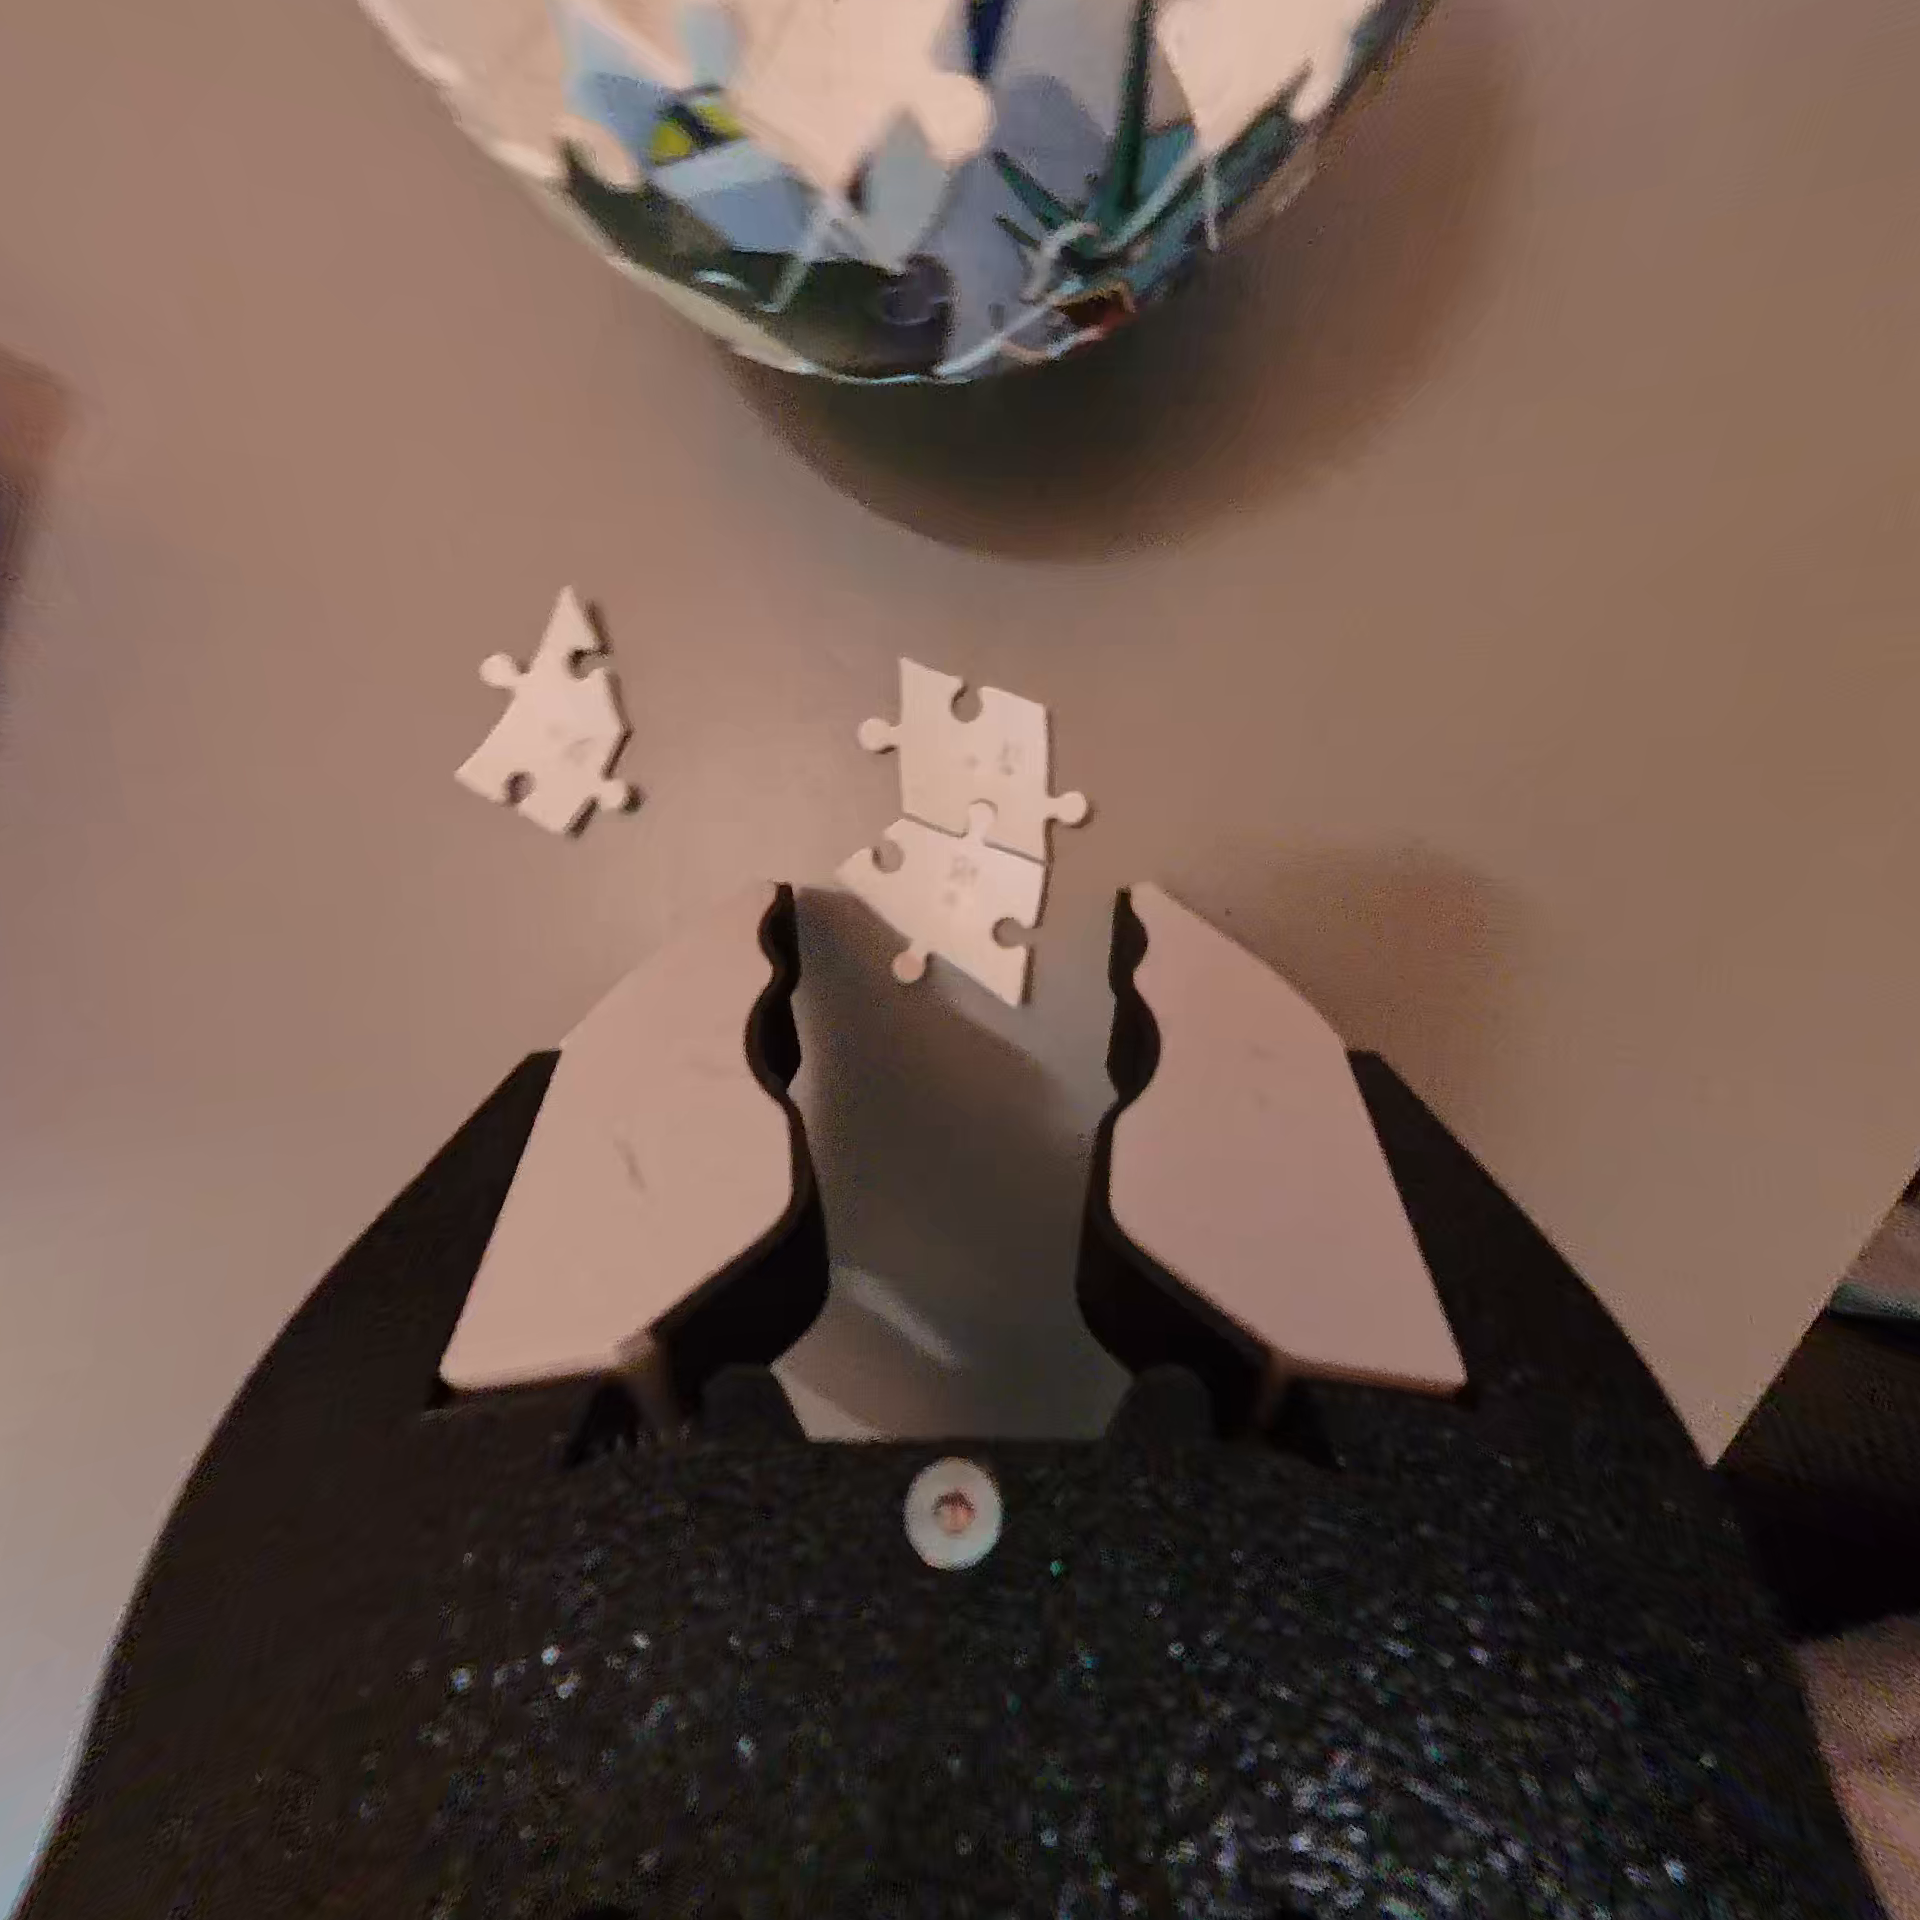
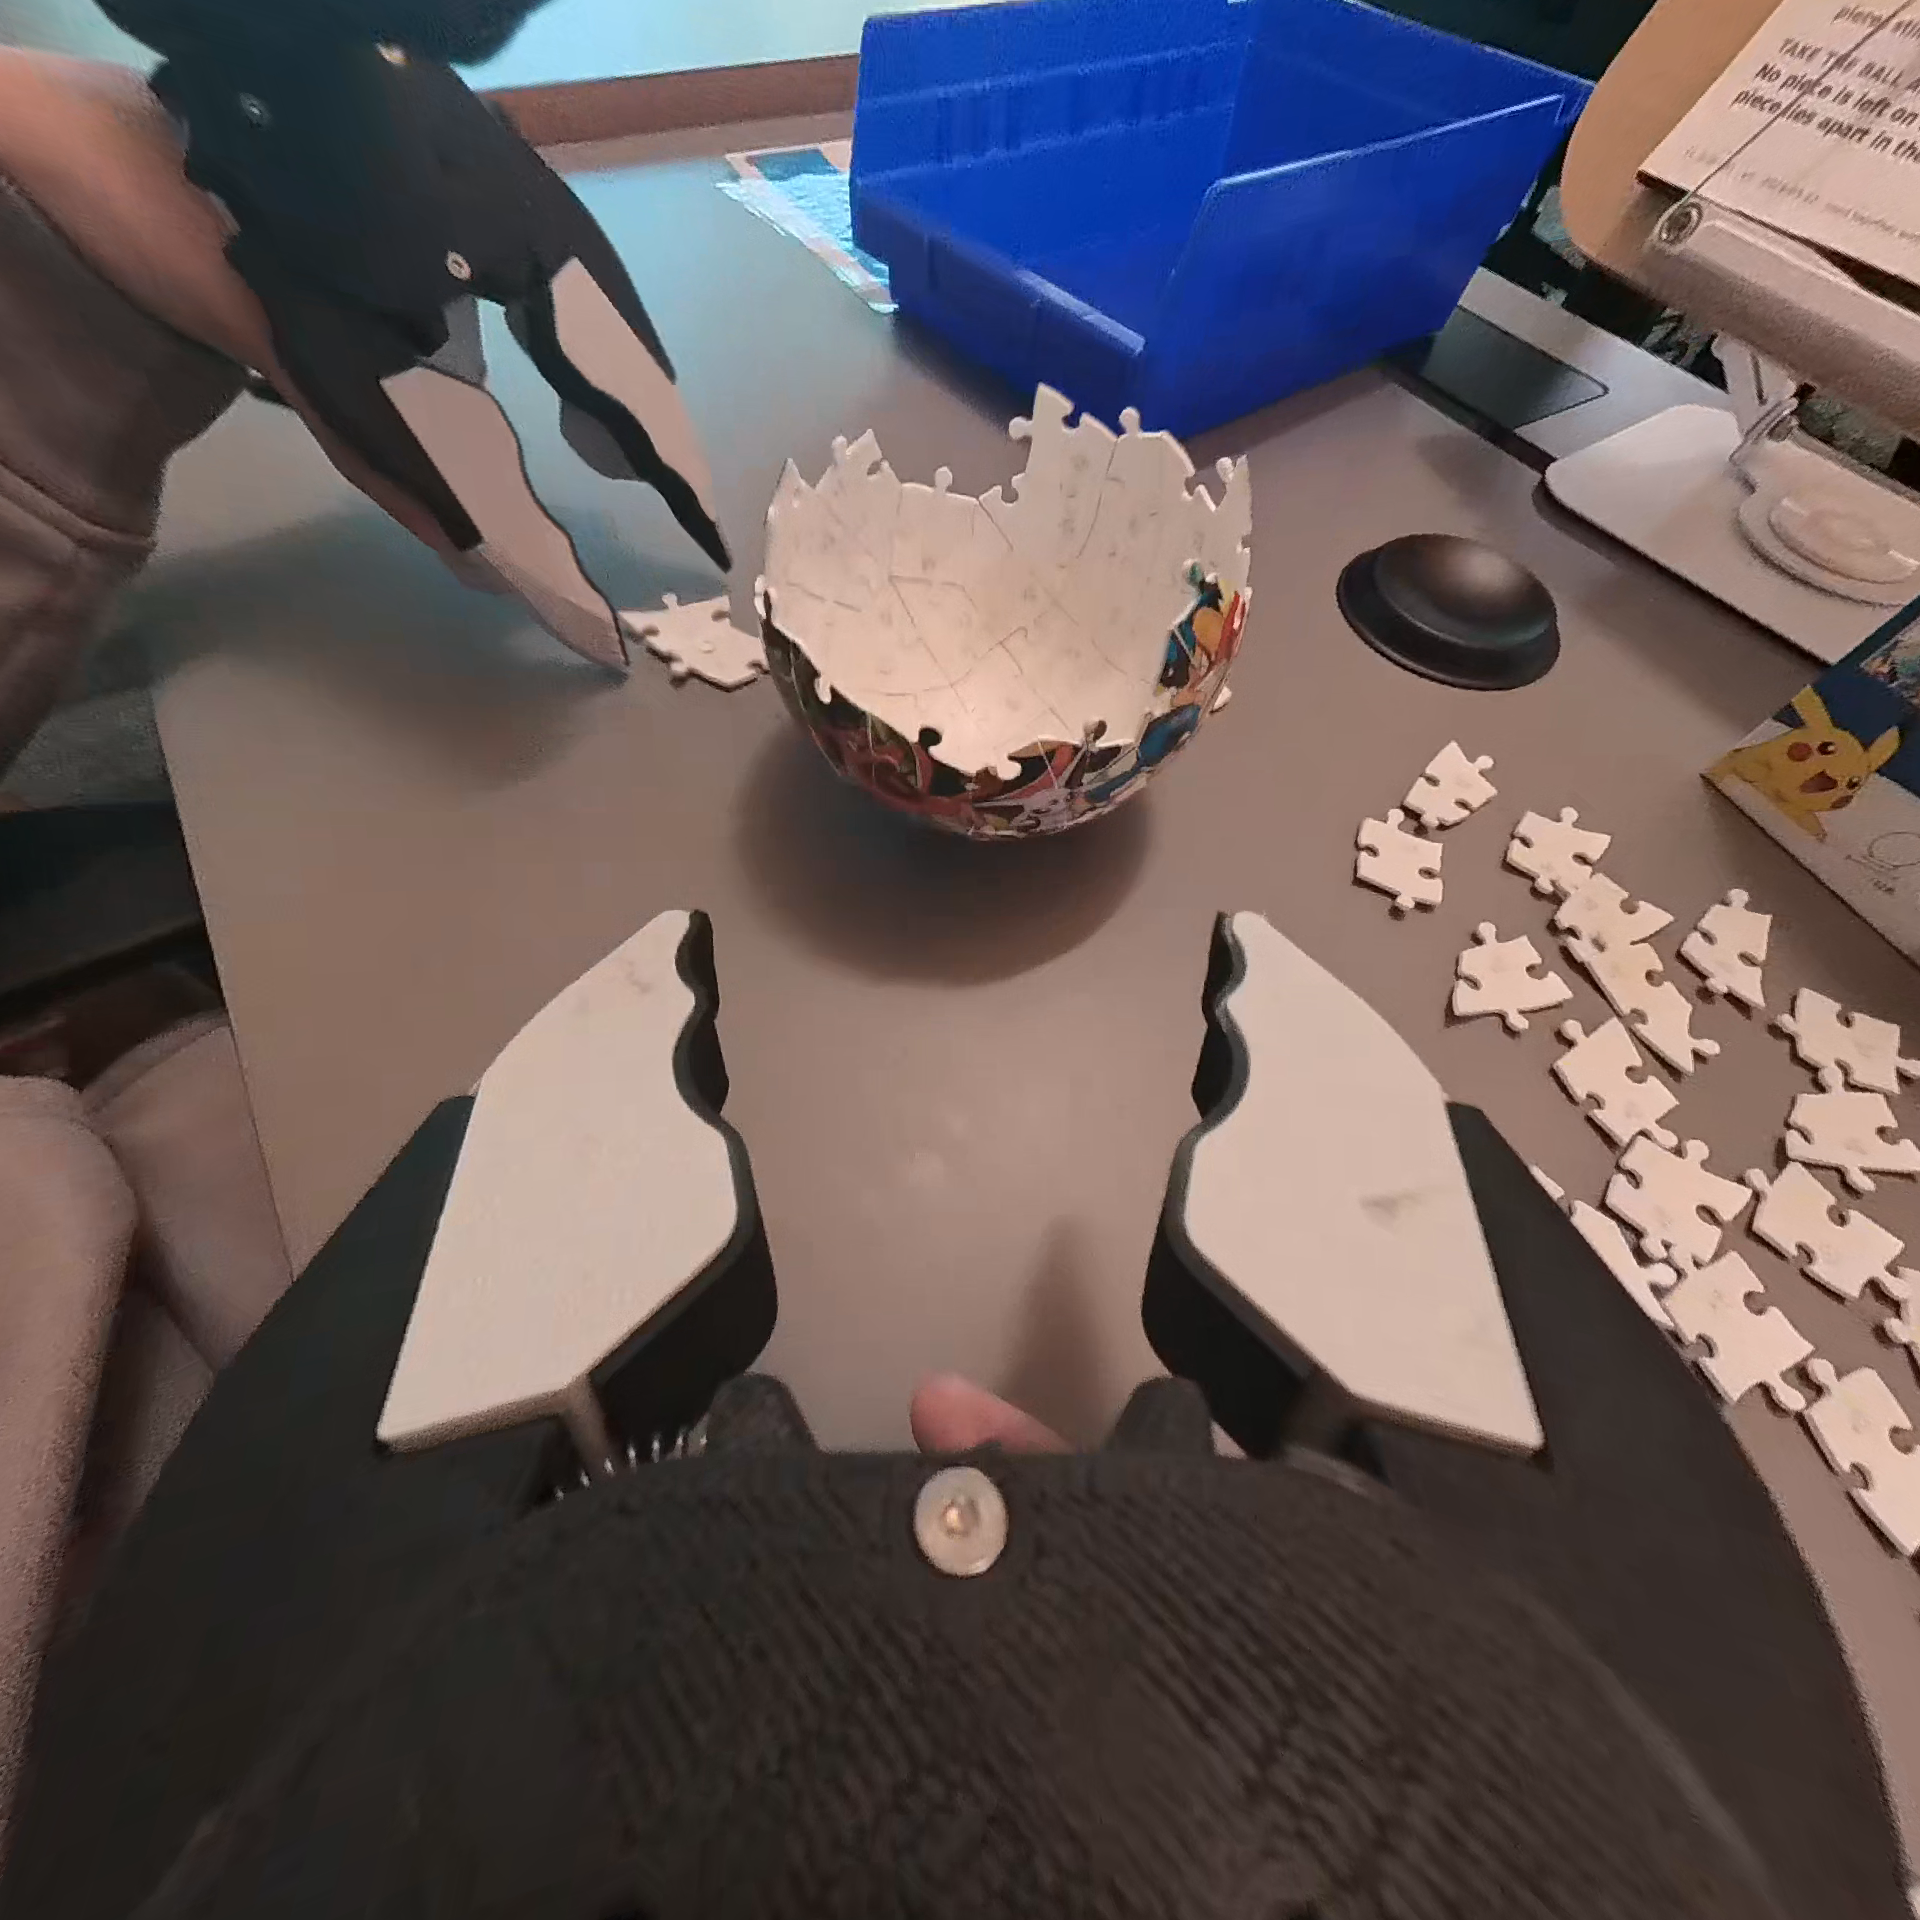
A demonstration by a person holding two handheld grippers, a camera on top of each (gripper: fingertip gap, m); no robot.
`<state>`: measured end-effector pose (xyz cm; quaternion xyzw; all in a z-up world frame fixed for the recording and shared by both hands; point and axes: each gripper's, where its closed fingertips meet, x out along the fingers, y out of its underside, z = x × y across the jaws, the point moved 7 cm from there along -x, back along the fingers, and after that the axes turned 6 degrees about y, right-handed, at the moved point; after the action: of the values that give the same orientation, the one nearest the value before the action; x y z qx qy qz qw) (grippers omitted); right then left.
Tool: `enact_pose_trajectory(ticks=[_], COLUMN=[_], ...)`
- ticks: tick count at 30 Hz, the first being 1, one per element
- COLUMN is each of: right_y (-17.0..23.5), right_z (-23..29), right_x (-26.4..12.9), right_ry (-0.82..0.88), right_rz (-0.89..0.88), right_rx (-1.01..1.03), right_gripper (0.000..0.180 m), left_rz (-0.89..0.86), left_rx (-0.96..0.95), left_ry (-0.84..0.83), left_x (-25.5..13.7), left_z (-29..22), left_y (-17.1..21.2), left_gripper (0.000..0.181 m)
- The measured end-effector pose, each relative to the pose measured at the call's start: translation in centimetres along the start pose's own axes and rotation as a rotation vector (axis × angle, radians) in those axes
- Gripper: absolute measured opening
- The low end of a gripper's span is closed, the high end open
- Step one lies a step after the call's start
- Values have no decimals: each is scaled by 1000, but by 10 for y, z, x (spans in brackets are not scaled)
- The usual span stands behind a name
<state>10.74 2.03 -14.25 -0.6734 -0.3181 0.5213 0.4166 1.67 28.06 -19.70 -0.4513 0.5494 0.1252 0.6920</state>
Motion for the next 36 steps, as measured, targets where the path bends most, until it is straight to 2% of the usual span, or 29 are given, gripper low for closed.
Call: enact_pose_trajectory(ticks=[1,3,5,12,21,24,27,31,34,36], right_y=[2,6,10,20,13,-2,-22,-45,-54,-59], right_z=[0,0,-2,-5,-4,6,15,14,11,14], right_x=[-1,-3,-4,-6,-6,-7,-8,-9,-8,-10], right_ry=[-4,-7,8,-2,-7,-43,-137,-240,-213,-249], right_rz=[3,14,15,17,-18,-100,-218,-350,-373,-393], right_rx=[-6,-23,-31,-23,11,45,223,423,425,421], right_gripper=[89,89,90,90,92,94,96,85,79,66], left_rz=[-20,-14,-5,-34,-153,-299,-416,-453,-550,-599], left_rx=[11,15,-1,7,38,143,306,549,704,761], left_ry=[22,44,72,74,51,12,-122,-345,-448,-481], left_x=[3,8,10,9,-15,-38,-61,-71,-71,-70], left_z=[-2,-5,-7,-5,-9,-19,-35,-62,-86,-99], left_y=[-5,-11,-14,-11,-20,-38,-61,-94,-119,-131], left_gripper=[54,49,33,32,32,32,32,32,32,32])
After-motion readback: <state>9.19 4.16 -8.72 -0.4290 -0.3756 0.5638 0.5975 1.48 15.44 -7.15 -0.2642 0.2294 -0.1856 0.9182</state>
